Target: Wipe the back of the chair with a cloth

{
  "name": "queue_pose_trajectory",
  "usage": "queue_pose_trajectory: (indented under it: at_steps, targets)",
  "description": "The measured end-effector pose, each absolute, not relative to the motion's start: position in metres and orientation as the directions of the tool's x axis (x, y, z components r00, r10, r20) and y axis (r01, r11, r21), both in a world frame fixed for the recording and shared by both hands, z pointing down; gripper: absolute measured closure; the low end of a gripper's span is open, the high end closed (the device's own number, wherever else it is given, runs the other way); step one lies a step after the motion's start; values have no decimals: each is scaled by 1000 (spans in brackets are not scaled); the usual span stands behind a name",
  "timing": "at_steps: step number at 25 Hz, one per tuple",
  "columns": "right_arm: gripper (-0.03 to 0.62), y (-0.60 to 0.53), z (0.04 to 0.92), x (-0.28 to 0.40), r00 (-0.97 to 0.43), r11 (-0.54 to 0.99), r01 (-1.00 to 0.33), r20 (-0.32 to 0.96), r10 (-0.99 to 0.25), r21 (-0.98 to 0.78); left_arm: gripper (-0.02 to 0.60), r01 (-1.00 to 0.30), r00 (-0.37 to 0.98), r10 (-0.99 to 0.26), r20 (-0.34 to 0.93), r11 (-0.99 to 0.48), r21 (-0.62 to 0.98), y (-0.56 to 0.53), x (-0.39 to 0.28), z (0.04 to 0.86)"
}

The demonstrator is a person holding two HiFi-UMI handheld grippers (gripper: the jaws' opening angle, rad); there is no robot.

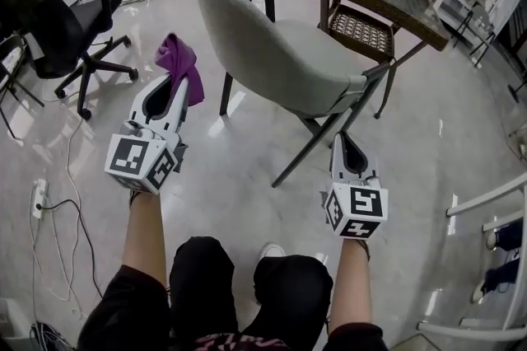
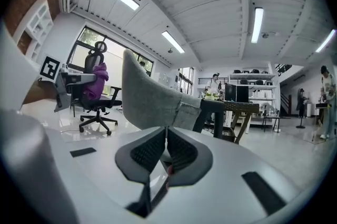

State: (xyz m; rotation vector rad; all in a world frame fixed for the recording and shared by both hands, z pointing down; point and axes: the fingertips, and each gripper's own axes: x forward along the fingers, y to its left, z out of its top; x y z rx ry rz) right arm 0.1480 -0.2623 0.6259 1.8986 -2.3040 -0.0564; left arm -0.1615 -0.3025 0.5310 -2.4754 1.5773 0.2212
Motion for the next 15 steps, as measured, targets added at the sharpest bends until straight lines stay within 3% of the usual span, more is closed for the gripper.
queue_pose_trajectory:
  at_steps: [6,15]
  targets:
    - [565,-261,632,175,-141,154,-981,113,-984,119,511,-854,517,-828,-216,-516,-66,-323,-96,542]
    - [565,-242,635,206,-80,96,-985,110,-991,146,511,-671,742,-648,-171,-718,-186,-295,44,560]
